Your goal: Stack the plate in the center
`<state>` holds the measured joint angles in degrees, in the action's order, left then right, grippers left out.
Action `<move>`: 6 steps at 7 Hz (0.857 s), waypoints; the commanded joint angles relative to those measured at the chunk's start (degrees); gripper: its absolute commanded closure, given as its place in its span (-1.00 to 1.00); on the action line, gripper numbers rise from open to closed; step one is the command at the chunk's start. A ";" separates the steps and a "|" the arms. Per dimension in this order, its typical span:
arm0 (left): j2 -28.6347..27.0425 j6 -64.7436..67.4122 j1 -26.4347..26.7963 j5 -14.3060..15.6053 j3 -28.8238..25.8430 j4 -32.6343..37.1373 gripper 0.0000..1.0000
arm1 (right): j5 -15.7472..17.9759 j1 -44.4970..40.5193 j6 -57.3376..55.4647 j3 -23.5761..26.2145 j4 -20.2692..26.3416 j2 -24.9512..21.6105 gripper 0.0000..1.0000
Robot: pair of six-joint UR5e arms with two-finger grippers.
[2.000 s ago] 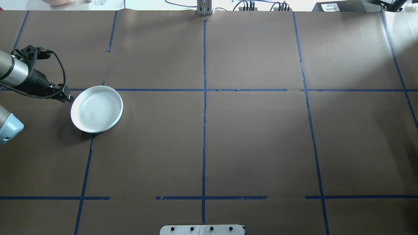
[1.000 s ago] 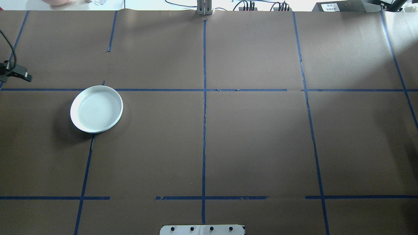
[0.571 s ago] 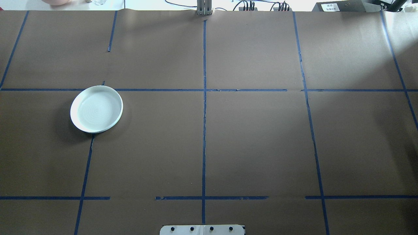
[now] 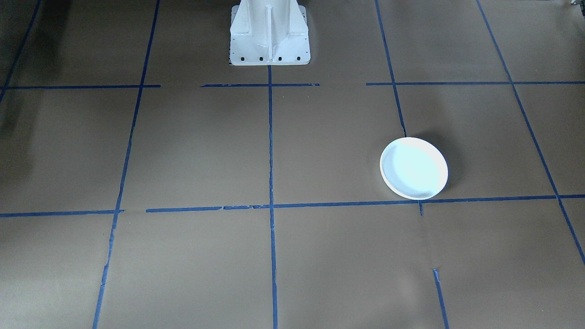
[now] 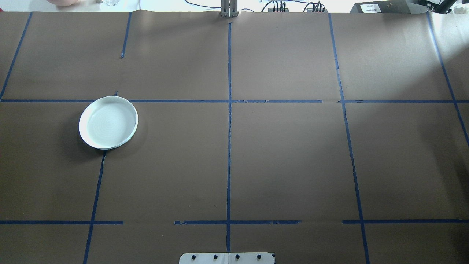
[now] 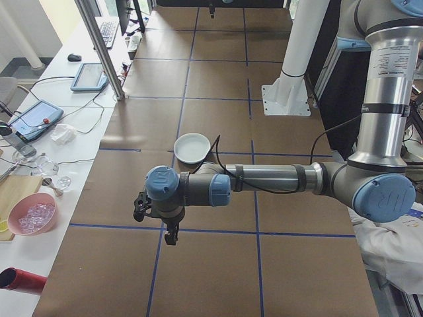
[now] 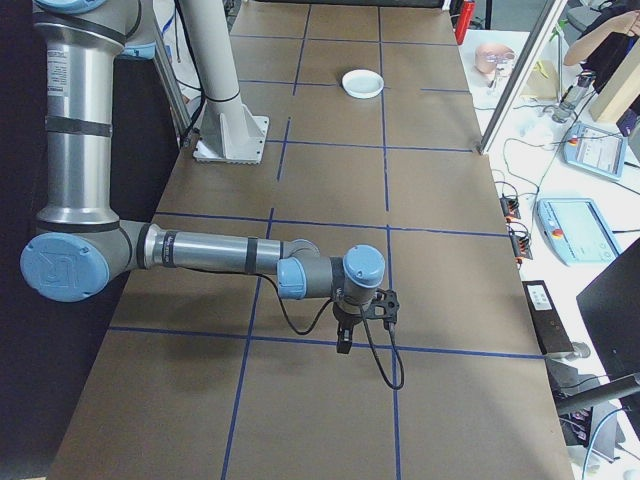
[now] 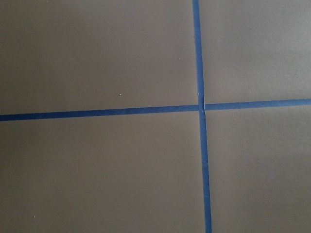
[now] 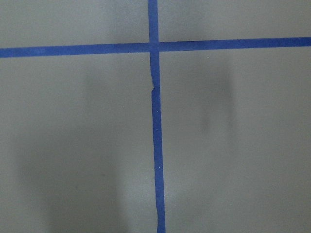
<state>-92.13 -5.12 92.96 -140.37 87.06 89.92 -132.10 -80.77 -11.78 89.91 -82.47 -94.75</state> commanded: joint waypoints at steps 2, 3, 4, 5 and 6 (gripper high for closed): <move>0.98 -0.59 0.03 -3.59 -1.19 0.26 -1.00 | 0.00 0.00 0.00 -0.09 0.03 0.00 -1.00; 1.77 -0.59 0.03 -3.33 -1.19 1.56 -1.00 | 0.00 0.00 0.00 0.00 0.03 0.00 -1.00; 2.39 -0.68 0.03 -0.20 -1.01 3.93 -1.00 | 0.00 0.00 0.00 -0.09 -0.06 0.00 -1.00; 2.39 -0.68 0.03 0.10 -0.75 3.95 -1.00 | 0.00 0.00 0.00 0.00 -0.06 0.00 -1.00; 2.48 -2.33 0.03 1.06 -0.75 4.12 -1.00 | 0.00 0.00 0.00 0.00 -0.06 0.00 -1.00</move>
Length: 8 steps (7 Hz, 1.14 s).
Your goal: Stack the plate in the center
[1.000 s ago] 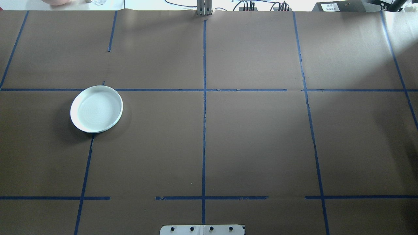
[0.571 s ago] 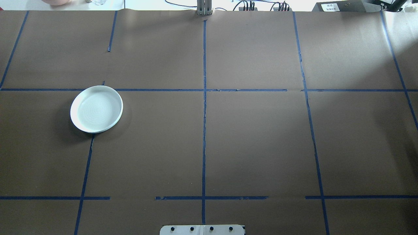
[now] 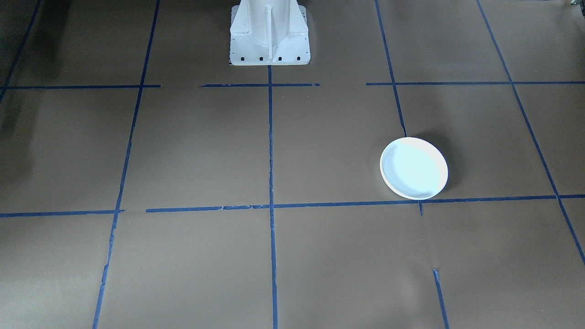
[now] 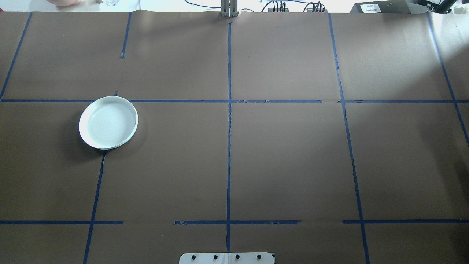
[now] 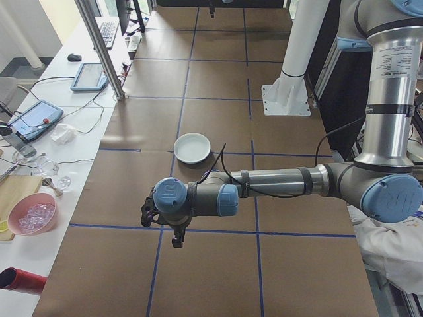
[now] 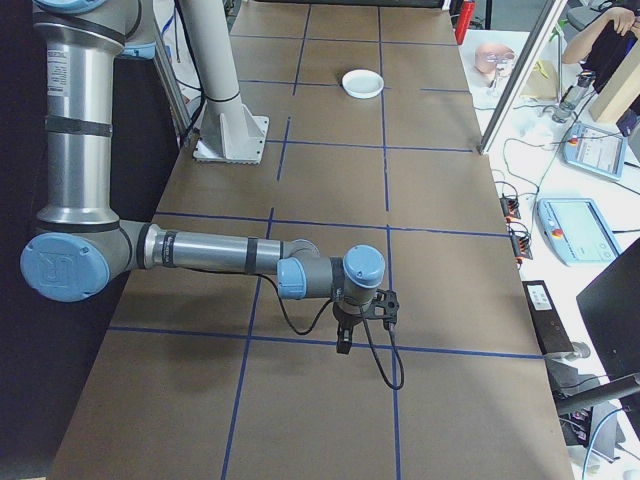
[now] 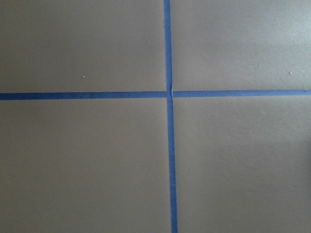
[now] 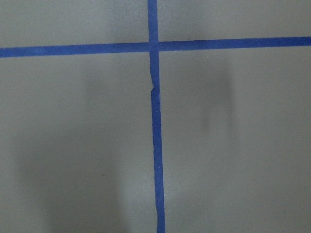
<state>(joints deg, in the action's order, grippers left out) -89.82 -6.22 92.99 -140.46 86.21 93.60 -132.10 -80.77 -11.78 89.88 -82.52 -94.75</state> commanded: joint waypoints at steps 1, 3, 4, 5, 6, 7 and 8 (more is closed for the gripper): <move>0.25 -3.94 0.00 2.46 -0.17 0.19 -1.00 | 0.00 0.00 0.00 0.03 -0.01 0.00 -1.00; 0.34 -3.88 0.00 2.30 -0.34 0.01 -1.00 | 0.00 0.00 0.00 -0.05 0.08 0.00 -1.00; 0.26 -3.88 0.00 2.30 -0.34 -0.08 -1.00 | 0.00 0.00 0.00 0.03 0.08 0.00 -1.00; 0.26 -3.80 0.00 2.30 -0.34 -0.17 -1.00 | 0.00 0.00 0.00 -0.05 -0.01 0.00 -1.00; 0.26 -3.62 0.00 2.30 -0.34 -0.17 -1.00 | 0.00 0.00 0.00 -0.05 0.08 0.00 -1.00; 0.34 -3.45 0.00 2.30 -0.43 -0.26 -1.00 | 0.00 0.00 0.00 -0.05 0.08 0.00 -1.00; 0.34 -3.36 0.09 2.30 -0.34 -0.26 -1.00 | 0.00 0.00 0.00 0.03 0.08 0.00 -1.00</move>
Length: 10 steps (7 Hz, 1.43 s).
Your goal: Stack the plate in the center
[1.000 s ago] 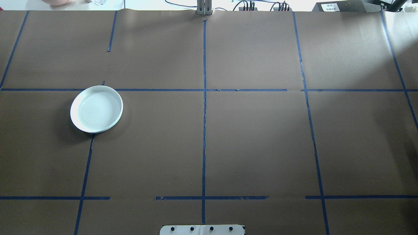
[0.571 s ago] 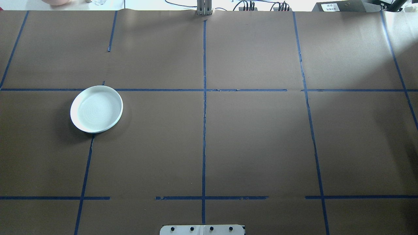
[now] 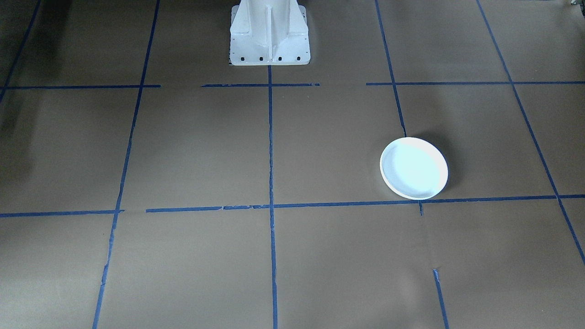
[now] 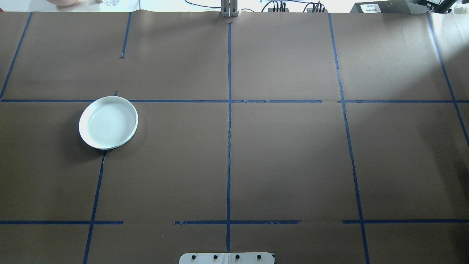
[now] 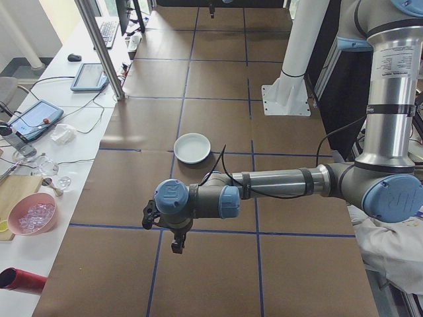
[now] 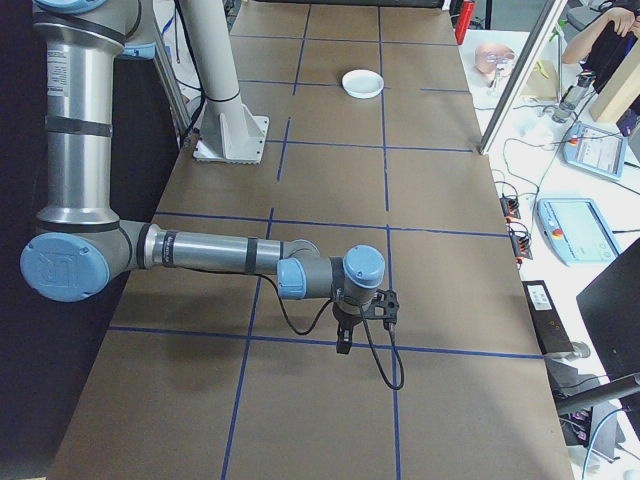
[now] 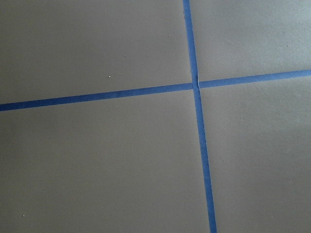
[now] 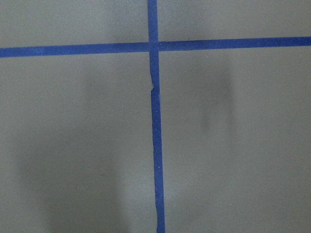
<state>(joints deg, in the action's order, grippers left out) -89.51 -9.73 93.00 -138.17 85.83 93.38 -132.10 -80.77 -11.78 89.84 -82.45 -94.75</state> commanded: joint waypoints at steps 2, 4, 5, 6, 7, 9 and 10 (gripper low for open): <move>0.04 0.23 0.08 0.09 -0.05 -0.04 -1.00 | 0.00 0.00 0.00 0.07 0.01 0.00 -1.00; 0.82 0.23 0.08 0.09 0.04 -0.04 -1.00 | 0.00 0.00 0.00 -0.01 0.01 0.00 -1.00; 0.92 0.23 0.08 0.09 0.04 -0.04 -1.00 | 0.00 0.00 0.00 0.07 -0.08 0.00 -1.00; 0.92 0.15 0.16 0.18 0.04 -0.04 -1.00 | 0.00 0.00 0.00 0.08 -0.08 0.00 -1.00; 0.92 0.15 0.17 0.18 0.04 -0.04 -1.00 | 0.00 0.00 0.00 -0.01 0.01 0.00 -1.00; 0.83 -0.20 0.78 0.26 0.47 -0.56 -1.00 | 0.00 0.00 0.00 -0.01 0.01 0.00 -1.00; 0.66 -0.47 1.13 0.35 0.74 -0.82 -1.00 | 0.00 0.00 0.00 0.07 -0.08 0.00 -1.00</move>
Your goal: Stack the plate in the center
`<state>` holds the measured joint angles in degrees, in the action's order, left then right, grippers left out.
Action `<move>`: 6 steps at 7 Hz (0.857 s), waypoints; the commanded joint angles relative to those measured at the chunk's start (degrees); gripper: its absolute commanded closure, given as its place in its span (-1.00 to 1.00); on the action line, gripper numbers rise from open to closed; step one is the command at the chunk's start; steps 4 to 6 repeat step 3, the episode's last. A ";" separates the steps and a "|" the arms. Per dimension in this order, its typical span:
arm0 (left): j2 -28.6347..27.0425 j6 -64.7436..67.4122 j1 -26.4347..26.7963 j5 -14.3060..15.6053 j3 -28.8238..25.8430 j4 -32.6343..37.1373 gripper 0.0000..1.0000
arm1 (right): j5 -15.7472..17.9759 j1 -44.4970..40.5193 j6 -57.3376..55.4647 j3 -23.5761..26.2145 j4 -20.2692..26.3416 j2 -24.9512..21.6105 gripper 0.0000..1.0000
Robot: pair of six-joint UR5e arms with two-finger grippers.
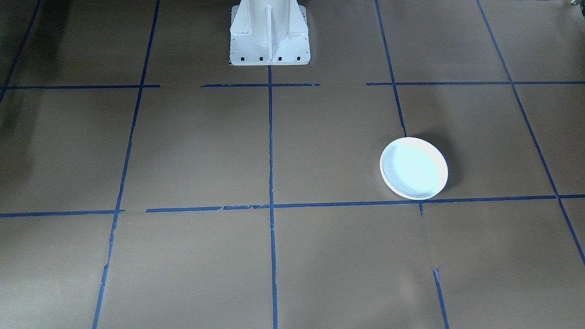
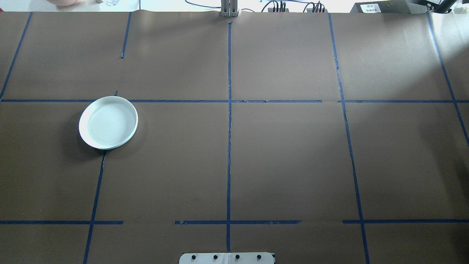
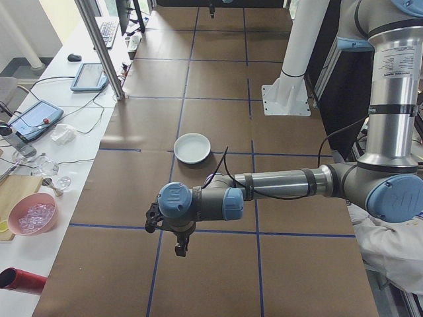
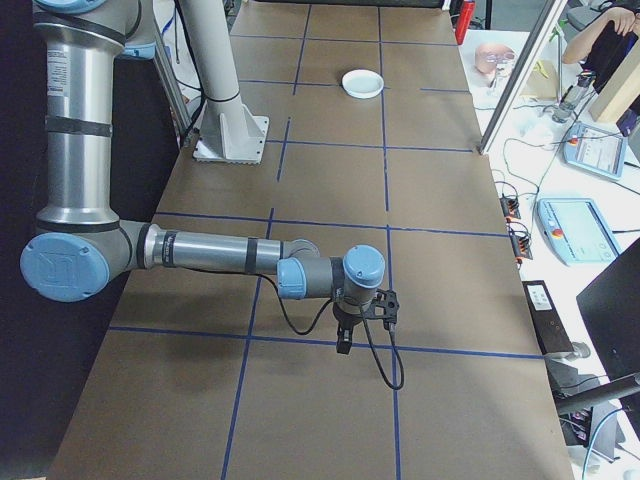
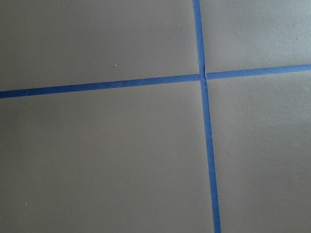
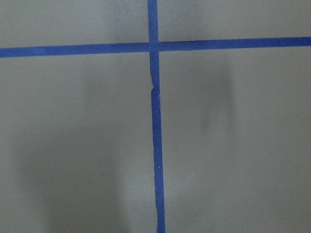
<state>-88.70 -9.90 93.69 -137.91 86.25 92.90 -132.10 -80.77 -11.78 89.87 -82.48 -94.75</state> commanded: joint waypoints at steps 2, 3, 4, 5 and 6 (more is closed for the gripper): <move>-0.25 -1.95 0.71 0.18 0.32 -0.35 -1.00 | 0.00 0.00 0.00 0.04 0.04 0.00 -1.00; -0.25 -4.40 1.58 0.18 0.32 -1.74 -1.00 | 0.00 0.00 0.00 -0.04 0.04 0.00 -1.00; -0.25 -4.40 1.58 0.18 0.32 -1.74 -1.00 | 0.00 0.00 0.00 -0.04 0.04 0.00 -1.00; -0.25 -4.40 1.58 0.18 0.32 -1.74 -1.00 | 0.00 0.00 0.00 -0.04 0.04 0.00 -1.00; -0.25 -4.40 1.58 0.18 0.32 -1.74 -1.00 | 0.00 0.00 0.00 -0.04 0.04 0.00 -1.00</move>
